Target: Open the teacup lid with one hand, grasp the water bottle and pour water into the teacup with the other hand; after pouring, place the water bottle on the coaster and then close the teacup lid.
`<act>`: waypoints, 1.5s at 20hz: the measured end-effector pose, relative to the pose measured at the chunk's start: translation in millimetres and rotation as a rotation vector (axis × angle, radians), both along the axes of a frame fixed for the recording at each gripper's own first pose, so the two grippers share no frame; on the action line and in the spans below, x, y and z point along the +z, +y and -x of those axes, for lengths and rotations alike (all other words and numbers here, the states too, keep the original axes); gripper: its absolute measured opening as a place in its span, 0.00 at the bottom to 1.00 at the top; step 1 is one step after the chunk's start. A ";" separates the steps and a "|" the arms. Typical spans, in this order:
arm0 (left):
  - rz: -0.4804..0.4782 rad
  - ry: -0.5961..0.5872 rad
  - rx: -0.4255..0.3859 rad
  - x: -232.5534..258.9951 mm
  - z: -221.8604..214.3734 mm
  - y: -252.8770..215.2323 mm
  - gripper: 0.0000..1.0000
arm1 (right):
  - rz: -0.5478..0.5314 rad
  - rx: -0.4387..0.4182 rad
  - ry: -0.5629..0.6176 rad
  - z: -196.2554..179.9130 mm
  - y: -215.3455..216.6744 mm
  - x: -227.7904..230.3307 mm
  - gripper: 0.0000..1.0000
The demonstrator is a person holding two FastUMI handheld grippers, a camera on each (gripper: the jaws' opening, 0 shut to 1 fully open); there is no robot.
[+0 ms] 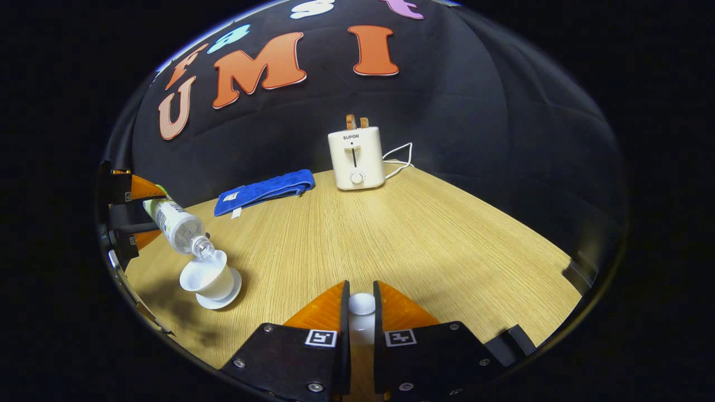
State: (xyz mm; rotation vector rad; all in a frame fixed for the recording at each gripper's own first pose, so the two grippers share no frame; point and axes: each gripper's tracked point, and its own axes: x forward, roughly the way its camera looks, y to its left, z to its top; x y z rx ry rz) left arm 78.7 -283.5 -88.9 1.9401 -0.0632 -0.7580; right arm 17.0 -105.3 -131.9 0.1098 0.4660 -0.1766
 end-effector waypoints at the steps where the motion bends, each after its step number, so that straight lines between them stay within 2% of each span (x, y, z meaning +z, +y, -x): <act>1: 0.029 0.010 0.006 0.4 1.3 0.9 0.63 | 0.002 0.001 0.002 -0.2 0.5 -0.3 0.17; 2: 0.058 0.018 0.011 0.6 1.6 0.1 0.70 | 0.004 0.001 0.003 0.1 1.2 -0.5 0.17; 4: 0.133 0.024 0.014 0.5 3.0 -0.8 0.63 | 0.008 0.001 0.006 -1.0 2.6 -0.1 0.17; 5: 0.173 0.029 0.017 0.2 4.4 -0.9 0.66 | 0.009 0.001 0.006 0.1 3.6 0.6 0.17; 9: 0.304 0.031 0.043 -4.7 5.9 3.6 0.66 | 0.026 0.002 0.011 1.0 6.9 3.6 0.17; 11: 0.356 0.047 0.063 -11.3 4.8 5.2 0.62 | 0.031 0.004 0.009 2.6 9.2 6.8 0.17; 12: 0.391 0.058 0.081 -13.0 4.7 6.8 0.66 | 0.035 0.005 0.008 2.2 11.0 7.8 0.17; 15: 0.515 0.085 0.147 -11.3 6.6 17.8 0.62 | 0.042 0.007 0.009 0.2 15.6 11.3 0.17; 18: 0.684 0.137 0.238 -12.6 4.1 31.4 0.70 | 0.052 0.014 0.009 -2.0 23.0 16.5 0.17; 20: 0.802 0.188 0.314 -11.7 -6.7 33.2 0.70 | 0.060 0.020 0.005 -4.1 28.3 20.2 0.17; 21: 0.876 0.218 0.354 -14.0 -12.0 35.2 0.61 | 0.064 0.022 0.004 -4.6 30.0 22.4 0.17; 23: 1.001 0.298 0.436 -17.8 -19.8 41.3 0.62 | 0.063 0.030 0.001 -6.3 35.3 26.0 0.17; 26: 1.164 0.370 0.502 -18.1 -35.7 47.8 0.61 | 0.071 0.036 -0.003 -8.5 40.6 30.3 0.17; 27: 1.214 0.392 0.518 -14.5 -40.5 48.4 0.62 | 0.072 0.039 -0.004 -8.9 42.1 32.2 0.17; 28: 1.264 0.418 0.531 -12.8 -46.4 49.0 0.70 | 0.074 0.040 -0.005 -9.4 43.2 33.6 0.12; 29: 1.312 0.446 0.545 -14.5 -51.9 50.5 0.62 | 0.074 0.041 -0.007 -8.9 44.1 34.3 0.12; 30: 1.356 0.479 0.561 -15.2 -56.7 52.2 0.61 | 0.073 0.043 -0.009 -8.9 45.8 35.3 0.17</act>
